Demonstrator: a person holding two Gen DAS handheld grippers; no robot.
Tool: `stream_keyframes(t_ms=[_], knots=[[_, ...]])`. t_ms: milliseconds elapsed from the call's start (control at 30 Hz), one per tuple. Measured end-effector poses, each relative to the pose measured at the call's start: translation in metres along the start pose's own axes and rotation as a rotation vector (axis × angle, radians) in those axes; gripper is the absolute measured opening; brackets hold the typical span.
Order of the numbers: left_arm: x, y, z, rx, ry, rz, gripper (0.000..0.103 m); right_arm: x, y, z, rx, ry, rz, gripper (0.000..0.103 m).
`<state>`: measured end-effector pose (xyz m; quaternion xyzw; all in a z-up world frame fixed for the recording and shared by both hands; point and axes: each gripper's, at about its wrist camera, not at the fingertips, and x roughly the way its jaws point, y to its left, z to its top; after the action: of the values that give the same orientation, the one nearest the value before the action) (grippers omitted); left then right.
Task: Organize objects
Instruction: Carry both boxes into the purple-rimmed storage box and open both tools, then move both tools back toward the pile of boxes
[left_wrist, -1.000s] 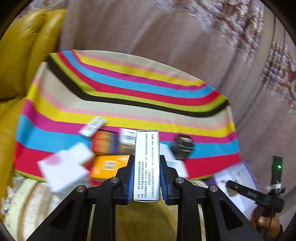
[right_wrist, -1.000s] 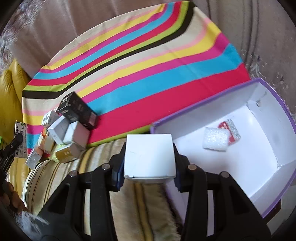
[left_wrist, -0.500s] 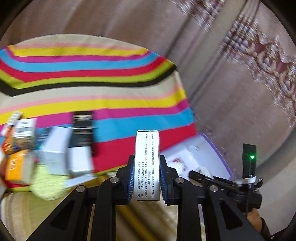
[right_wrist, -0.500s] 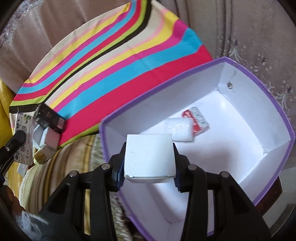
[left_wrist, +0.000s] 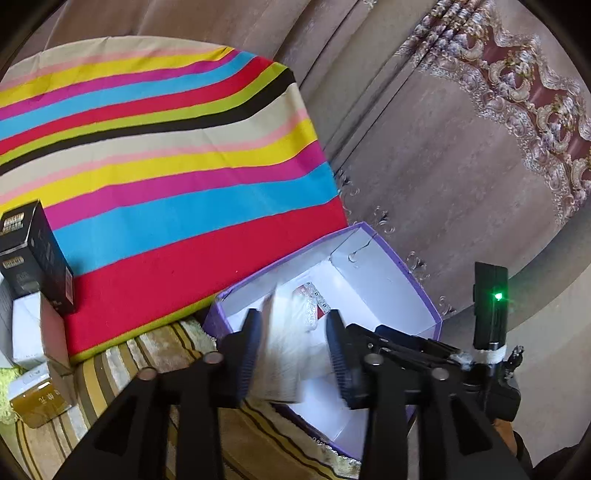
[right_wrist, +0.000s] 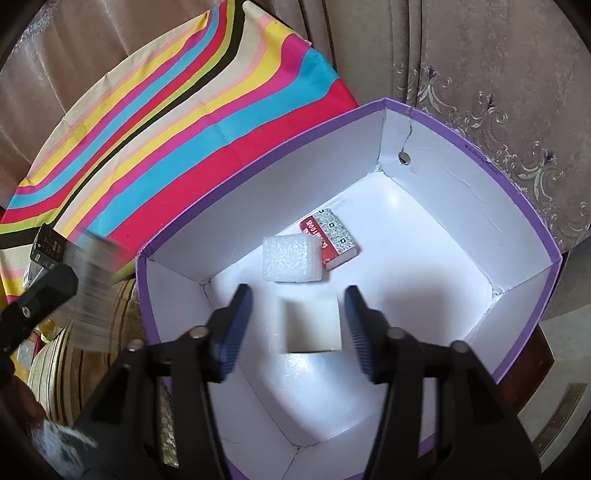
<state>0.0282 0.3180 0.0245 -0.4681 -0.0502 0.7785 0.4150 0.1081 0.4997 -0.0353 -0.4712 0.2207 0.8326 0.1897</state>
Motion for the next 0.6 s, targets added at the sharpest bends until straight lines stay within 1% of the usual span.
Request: stream_keyframes(t_ms=[33, 67, 233, 400, 533, 600], knots=[[0.000, 0.001, 0.000, -0.007, -0.003, -0.002, 0.043, 0.001, 0.001, 0.000, -0.003, 0.000, 0.000, 0.066], [-0.002, 0.003, 0.000, -0.017, -0.011, -0.006, 0.043, 0.001, 0.002, 0.000, -0.005, -0.001, -0.001, 0.069], [-0.018, 0.006, -0.003, -0.022, -0.045, 0.004, 0.043, -0.001, 0.014, -0.001, -0.019, 0.001, 0.013, 0.070], [-0.034, 0.014, -0.005, -0.028, -0.086, 0.038, 0.043, -0.008, 0.035, -0.001, -0.056, -0.014, 0.035, 0.071], [-0.049, 0.025, -0.009, -0.034, -0.112, 0.075, 0.043, -0.010, 0.057, -0.001, -0.093, -0.008, 0.088, 0.071], [-0.059, 0.033, -0.012, -0.054, -0.128, 0.095, 0.043, -0.012, 0.068, -0.003, -0.116, -0.010, 0.102, 0.071]])
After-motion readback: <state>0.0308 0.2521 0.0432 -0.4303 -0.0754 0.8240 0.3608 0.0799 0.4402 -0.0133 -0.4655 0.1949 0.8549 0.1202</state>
